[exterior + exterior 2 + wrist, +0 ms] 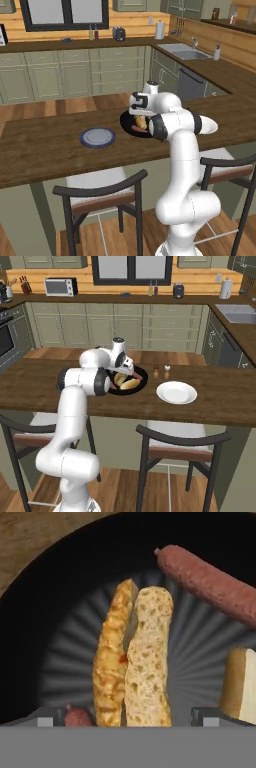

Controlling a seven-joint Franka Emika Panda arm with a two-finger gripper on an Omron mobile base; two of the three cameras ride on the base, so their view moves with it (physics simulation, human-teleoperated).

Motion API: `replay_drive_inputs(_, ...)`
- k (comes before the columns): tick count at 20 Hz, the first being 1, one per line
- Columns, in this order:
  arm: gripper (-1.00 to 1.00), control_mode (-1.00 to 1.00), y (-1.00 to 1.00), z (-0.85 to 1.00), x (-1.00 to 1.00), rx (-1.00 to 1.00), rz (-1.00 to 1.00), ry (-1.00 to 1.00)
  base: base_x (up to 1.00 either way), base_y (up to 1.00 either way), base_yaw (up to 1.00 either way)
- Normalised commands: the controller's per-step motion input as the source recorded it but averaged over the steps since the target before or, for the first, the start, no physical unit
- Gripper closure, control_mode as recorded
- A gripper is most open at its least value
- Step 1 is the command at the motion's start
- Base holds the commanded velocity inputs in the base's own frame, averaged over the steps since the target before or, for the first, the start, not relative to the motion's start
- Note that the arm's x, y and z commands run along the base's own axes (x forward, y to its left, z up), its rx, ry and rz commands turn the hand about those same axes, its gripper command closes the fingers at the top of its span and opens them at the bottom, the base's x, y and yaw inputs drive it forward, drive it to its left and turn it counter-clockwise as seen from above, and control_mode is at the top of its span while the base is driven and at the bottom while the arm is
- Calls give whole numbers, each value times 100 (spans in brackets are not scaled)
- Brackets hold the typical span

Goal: Place one bun and one sausage from the bowl on each plate.

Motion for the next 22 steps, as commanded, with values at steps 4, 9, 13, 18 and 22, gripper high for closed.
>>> replay_drive_inputs(4,-100,-100,-9,-56,26,0,2,5,0,0,0)
replay_drive_inputs(9,-100,-100,-4,-64,-1,0,3,2,0,0,0)
replay_drive_inputs(13,100,-100,3,-53,0,0,0,0,0,0,0)
replay_drive_inputs(18,100,-100,3,43,-67,3,-4,3,0,0,0)
replay_drive_inputs(22,100,-100,0,100,-100,8,-1,-3,0,0,0)
